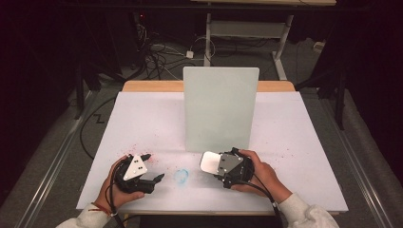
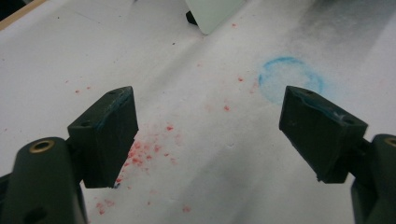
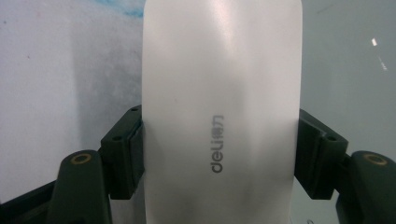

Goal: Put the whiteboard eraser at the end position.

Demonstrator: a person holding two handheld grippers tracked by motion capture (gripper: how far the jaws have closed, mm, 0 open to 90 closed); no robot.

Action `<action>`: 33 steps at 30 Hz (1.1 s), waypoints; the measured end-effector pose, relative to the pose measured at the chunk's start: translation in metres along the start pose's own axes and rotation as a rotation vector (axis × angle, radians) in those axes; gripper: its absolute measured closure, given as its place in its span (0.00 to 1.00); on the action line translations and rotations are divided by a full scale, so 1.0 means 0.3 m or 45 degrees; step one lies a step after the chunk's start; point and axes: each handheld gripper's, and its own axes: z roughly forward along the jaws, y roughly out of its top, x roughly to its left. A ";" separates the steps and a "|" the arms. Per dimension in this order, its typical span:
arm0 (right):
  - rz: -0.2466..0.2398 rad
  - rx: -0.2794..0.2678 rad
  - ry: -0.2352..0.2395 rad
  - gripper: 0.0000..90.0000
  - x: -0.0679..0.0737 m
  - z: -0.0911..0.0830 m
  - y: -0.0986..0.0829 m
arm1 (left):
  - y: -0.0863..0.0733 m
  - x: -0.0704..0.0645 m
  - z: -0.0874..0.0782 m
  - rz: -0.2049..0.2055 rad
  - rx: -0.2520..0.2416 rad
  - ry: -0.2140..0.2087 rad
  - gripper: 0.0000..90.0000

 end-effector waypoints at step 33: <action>0.144 -0.168 -0.006 0.35 -0.036 -0.022 0.002 | 0.000 -0.002 -0.002 -0.002 -0.001 -0.004 0.21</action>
